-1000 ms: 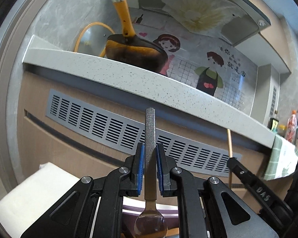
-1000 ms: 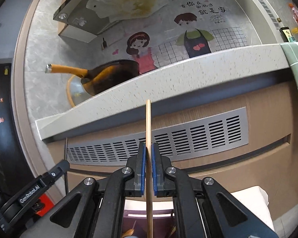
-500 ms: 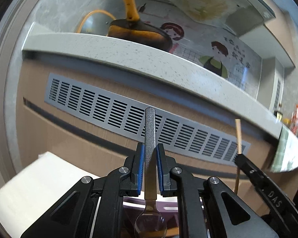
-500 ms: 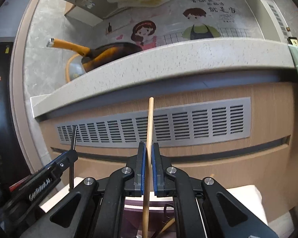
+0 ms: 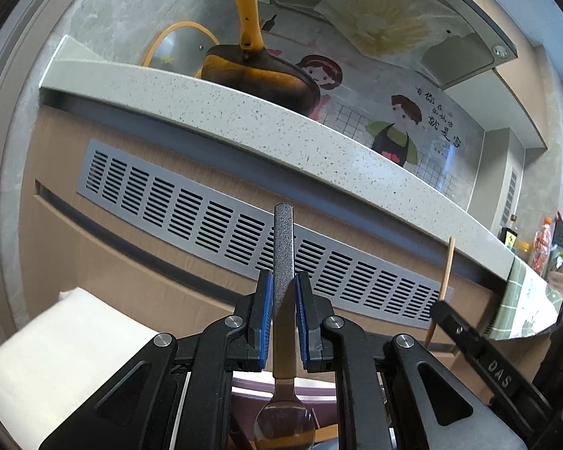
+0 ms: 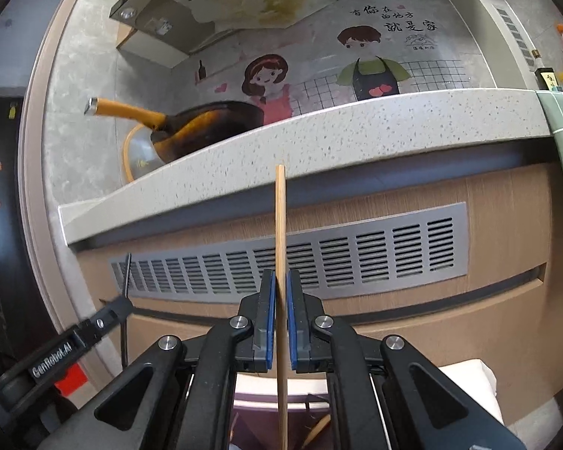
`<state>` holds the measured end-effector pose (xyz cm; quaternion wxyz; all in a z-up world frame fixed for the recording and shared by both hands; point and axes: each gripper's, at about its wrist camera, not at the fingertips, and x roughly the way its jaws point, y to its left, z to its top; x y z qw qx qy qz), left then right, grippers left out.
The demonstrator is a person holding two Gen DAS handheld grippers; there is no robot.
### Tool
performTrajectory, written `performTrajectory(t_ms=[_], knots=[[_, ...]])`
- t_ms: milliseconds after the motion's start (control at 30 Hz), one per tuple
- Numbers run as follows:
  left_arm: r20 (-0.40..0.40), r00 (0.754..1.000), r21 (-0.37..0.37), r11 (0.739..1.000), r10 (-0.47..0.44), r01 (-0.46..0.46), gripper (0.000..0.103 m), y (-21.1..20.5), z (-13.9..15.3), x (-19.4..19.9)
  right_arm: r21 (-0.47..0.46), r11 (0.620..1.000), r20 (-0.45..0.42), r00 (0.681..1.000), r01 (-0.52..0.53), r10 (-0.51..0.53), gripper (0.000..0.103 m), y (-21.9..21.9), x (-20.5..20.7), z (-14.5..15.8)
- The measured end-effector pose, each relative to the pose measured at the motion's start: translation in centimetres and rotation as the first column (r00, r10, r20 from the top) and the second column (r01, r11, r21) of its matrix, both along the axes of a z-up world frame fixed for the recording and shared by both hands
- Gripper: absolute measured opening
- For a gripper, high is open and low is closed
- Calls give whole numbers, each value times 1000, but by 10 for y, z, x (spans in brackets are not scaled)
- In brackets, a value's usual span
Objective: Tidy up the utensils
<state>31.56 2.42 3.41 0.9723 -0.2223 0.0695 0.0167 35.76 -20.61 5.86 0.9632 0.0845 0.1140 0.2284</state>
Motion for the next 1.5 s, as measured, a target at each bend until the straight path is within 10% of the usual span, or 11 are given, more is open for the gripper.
performTrajectory(t_ms=[333,533,800,1067,1233,1500], knots=[[54,998,99,994,35,-40,13,-25,-10,-3,-18,1000,-24,1000,6,-7,6,-11,-9,-10],[-32,997,77,994,-69,72,36,-12,-13,-20,-25,998,-147,988,-56,52,14,-21,-14,-25],[-155,988,164,985,-28,54,37,1,-3,-105,-22,1000,-201,980,-5,1,29,-49,-73,-24],[-399,917,263,957,-7,122,37,-18,-22,-186,-143,981,-357,931,-133,75,32,-39,-173,-44],[-416,909,284,951,9,120,36,-27,-28,-224,-279,953,-275,961,-121,42,32,-26,-240,-51],[-409,913,301,944,0,134,36,-36,-20,-239,-246,963,-320,947,-110,26,32,-30,-248,-55]])
